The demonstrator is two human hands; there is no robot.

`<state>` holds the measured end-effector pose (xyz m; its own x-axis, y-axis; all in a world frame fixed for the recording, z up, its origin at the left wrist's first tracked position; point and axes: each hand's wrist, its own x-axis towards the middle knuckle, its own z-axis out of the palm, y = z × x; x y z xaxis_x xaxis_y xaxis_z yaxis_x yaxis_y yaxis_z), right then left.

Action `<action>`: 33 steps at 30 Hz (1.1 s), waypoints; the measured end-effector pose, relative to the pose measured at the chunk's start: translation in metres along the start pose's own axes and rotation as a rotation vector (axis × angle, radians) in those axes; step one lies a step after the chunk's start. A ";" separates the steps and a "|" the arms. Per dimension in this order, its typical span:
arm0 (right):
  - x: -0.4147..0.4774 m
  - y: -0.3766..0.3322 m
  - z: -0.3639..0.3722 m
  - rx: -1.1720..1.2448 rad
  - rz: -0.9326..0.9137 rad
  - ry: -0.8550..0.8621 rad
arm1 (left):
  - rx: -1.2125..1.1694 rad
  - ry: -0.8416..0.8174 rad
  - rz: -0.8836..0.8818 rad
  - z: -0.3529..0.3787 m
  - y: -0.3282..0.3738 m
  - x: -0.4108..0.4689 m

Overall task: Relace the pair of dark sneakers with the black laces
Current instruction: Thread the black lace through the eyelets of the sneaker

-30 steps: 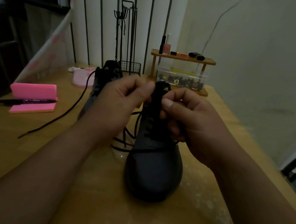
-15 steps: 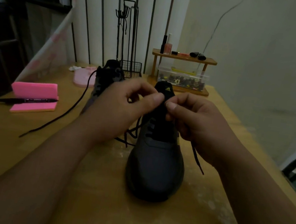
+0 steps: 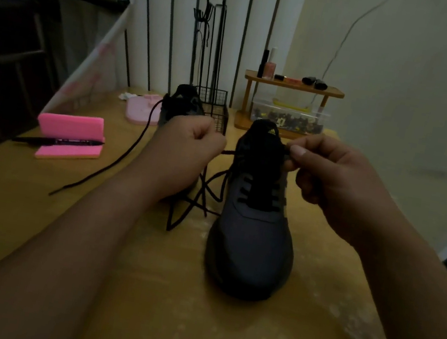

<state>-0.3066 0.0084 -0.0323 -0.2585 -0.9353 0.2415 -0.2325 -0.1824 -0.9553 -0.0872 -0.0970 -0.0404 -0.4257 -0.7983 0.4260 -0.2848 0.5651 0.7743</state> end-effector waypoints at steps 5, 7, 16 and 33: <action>-0.008 -0.003 0.014 -0.147 -0.092 -0.071 | 0.083 -0.043 0.212 0.012 0.016 -0.010; -0.009 -0.005 0.018 -0.163 -0.112 -0.098 | 0.031 -0.130 0.245 0.021 0.023 -0.015; -0.005 0.001 0.021 -0.144 -0.150 -0.008 | 0.014 -0.213 0.221 0.025 0.021 -0.015; 0.019 -0.006 0.000 -0.201 -0.051 0.244 | -0.158 0.025 0.181 0.025 0.013 -0.008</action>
<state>-0.3098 -0.0089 -0.0223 -0.4532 -0.8218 0.3455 -0.4250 -0.1415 -0.8941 -0.1090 -0.0782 -0.0453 -0.4359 -0.6931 0.5741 -0.0670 0.6611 0.7473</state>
